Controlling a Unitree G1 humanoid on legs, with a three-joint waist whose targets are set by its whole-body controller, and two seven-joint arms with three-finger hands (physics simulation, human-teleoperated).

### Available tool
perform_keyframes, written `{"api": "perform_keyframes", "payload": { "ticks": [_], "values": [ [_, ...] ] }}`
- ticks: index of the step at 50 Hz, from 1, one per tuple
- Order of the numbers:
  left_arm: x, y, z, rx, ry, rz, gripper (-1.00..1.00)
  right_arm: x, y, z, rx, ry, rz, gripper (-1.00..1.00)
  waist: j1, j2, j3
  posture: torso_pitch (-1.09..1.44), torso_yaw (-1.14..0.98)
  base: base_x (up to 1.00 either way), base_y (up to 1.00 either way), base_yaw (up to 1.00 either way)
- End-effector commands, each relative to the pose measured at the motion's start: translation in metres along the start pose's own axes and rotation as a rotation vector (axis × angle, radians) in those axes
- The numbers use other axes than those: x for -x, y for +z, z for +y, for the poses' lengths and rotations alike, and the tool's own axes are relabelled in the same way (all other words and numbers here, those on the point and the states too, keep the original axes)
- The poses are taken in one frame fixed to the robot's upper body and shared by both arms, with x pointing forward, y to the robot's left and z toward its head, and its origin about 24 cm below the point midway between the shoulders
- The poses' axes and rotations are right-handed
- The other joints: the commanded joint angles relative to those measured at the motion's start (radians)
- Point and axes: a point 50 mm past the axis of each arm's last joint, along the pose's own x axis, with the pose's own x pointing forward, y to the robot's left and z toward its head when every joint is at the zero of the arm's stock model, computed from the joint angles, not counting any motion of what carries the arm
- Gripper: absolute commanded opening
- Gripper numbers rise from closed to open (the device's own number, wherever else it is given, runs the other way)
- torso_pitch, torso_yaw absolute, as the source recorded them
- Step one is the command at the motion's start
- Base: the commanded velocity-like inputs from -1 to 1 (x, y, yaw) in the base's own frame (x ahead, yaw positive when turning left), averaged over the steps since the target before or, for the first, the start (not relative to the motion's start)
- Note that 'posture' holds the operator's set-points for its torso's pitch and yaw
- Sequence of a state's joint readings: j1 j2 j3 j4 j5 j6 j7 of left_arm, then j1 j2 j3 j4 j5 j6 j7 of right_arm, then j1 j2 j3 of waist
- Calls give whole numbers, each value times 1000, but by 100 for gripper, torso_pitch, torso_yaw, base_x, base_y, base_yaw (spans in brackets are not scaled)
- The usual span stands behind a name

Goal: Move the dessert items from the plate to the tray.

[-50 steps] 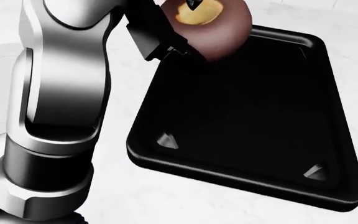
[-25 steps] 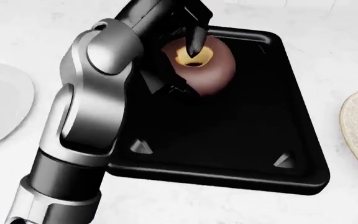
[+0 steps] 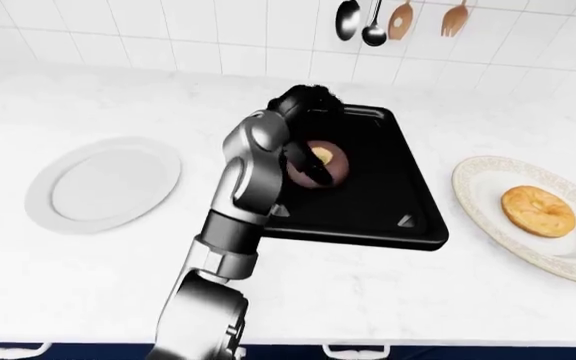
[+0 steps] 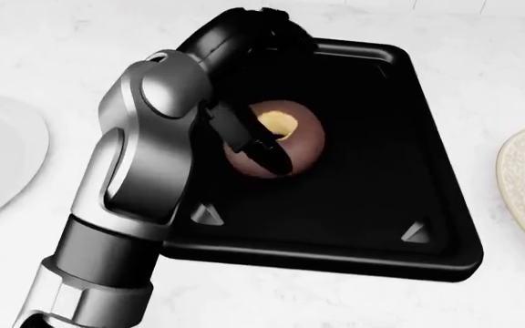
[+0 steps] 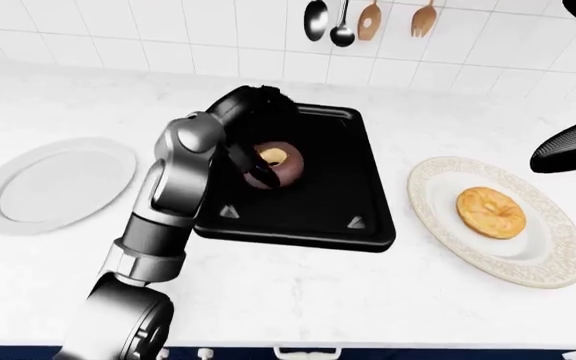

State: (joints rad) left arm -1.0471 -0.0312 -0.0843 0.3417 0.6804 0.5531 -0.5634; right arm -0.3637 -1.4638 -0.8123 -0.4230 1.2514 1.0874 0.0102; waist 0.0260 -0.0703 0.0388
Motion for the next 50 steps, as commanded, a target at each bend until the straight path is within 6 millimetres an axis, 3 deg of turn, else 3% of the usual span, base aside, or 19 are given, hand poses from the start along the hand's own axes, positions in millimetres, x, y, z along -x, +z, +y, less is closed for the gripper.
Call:
{"api": "perform_keyframes", "payload": {
  "ticks": [1,7,15,19,31,50],
  "values": [
    [6,12,9,-11,39,-53,100,6,14,-5,19,-41,-63,100,1,-18,-8,0,0,0,0,0],
    [21,30,23,-3,68,-102,100,7,13,-9,24,-48,-59,100,1,-20,-2,0,0,0,0,0],
    [59,79,51,92,97,-236,100,12,8,-14,60,-57,-31,100,1,-33,13,0,0,0,0,0],
    [71,89,44,83,47,-254,100,15,6,-15,76,-55,-23,100,1,-37,20,0,-1,0,0,0],
    [80,98,40,43,16,-254,100,21,3,-19,96,-55,-4,100,-24,-45,21,0,-7,0,0,0],
    [88,114,54,-3,32,-253,100,25,-16,-21,85,-69,19,100,-94,-40,13,0,-17,0,0,0]
  ]
}}
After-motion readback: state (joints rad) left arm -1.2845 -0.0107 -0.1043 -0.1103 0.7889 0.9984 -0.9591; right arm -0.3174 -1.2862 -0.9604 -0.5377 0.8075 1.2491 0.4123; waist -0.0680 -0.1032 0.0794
